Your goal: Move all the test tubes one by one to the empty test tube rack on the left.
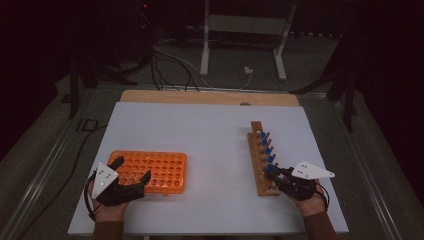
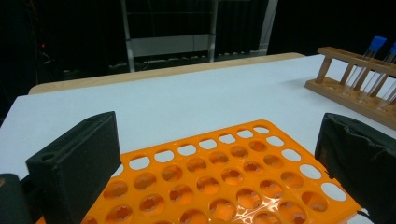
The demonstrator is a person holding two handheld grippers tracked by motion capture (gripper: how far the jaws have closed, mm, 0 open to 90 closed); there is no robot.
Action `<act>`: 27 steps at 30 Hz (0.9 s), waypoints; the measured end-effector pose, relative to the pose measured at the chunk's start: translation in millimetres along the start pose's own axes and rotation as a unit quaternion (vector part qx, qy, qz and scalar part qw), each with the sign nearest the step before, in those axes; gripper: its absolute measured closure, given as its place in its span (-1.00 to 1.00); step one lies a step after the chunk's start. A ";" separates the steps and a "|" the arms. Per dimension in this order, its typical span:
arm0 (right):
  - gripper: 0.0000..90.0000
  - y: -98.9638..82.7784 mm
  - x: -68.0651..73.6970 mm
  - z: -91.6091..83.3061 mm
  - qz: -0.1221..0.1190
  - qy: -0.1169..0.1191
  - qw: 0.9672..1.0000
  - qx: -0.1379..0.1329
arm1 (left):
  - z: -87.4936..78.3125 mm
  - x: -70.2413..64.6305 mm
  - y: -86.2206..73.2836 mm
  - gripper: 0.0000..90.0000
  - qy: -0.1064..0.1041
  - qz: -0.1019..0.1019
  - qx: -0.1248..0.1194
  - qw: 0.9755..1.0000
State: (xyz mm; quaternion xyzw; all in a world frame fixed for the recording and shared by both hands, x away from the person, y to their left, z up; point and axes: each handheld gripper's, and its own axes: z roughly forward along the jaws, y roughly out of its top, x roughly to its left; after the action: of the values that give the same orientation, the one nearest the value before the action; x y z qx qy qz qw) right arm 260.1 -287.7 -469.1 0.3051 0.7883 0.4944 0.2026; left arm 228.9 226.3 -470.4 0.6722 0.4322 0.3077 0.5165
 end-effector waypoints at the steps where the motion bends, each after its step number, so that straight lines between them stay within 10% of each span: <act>1: 0.68 0.2 0.2 0.6 0.001 -0.002 1.000 0.001 | 0.2 -0.2 0.0 -0.98 0.000 0.000 0.000 1.000; 27: 0.72 17.1 -4.4 -12.6 0.013 -0.008 1.000 -0.018 | 1.3 -1.8 -0.2 -0.98 -0.006 0.004 0.005 1.000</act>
State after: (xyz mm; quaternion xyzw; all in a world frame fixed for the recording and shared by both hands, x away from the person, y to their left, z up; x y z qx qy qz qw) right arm 260.3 -293.4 -448.2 0.3156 0.7738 0.5082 0.2082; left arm 229.2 224.1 -470.9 0.6784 0.4279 0.3031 0.5146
